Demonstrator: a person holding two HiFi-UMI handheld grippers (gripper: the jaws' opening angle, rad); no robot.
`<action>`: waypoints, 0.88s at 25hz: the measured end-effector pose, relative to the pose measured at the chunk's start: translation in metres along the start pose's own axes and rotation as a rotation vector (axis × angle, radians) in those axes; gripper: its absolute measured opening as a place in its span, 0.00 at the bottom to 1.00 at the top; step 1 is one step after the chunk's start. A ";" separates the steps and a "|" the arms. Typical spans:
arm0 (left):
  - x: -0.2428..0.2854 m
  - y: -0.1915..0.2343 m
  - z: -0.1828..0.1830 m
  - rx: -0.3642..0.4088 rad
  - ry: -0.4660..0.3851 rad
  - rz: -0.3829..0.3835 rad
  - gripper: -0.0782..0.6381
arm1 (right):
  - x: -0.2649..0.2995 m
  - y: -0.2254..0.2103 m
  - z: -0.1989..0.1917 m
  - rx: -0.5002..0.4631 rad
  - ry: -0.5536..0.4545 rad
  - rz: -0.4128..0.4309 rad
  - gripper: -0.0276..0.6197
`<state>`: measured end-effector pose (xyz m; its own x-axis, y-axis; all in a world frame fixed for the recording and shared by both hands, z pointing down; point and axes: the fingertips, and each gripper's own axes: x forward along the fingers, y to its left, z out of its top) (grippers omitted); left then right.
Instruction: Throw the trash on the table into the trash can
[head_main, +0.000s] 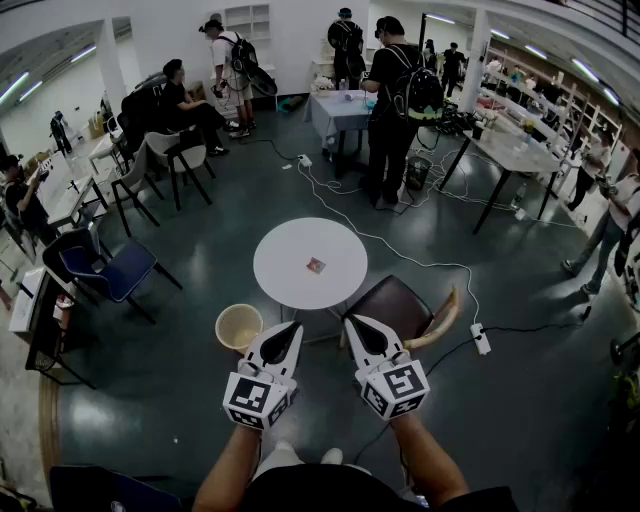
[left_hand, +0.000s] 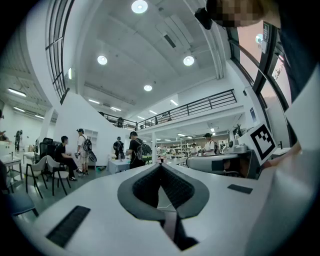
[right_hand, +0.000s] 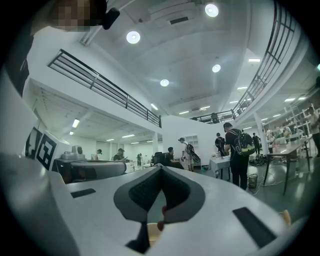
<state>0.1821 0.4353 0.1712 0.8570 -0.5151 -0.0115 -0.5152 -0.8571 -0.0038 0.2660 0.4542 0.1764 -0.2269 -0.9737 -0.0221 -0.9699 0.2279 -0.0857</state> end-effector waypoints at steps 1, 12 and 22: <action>-0.001 -0.003 -0.001 0.004 0.003 0.000 0.12 | -0.003 0.000 0.000 -0.007 0.000 0.000 0.07; 0.006 -0.014 -0.009 0.028 0.014 0.016 0.12 | -0.008 -0.008 -0.007 -0.018 -0.035 0.006 0.07; 0.048 0.013 -0.026 -0.010 0.026 0.013 0.12 | 0.029 -0.043 -0.023 -0.012 0.013 -0.019 0.07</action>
<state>0.2163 0.3992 0.1963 0.8503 -0.5262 0.0145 -0.5263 -0.8503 0.0067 0.2987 0.4161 0.2022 -0.2090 -0.9779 -0.0081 -0.9751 0.2090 -0.0745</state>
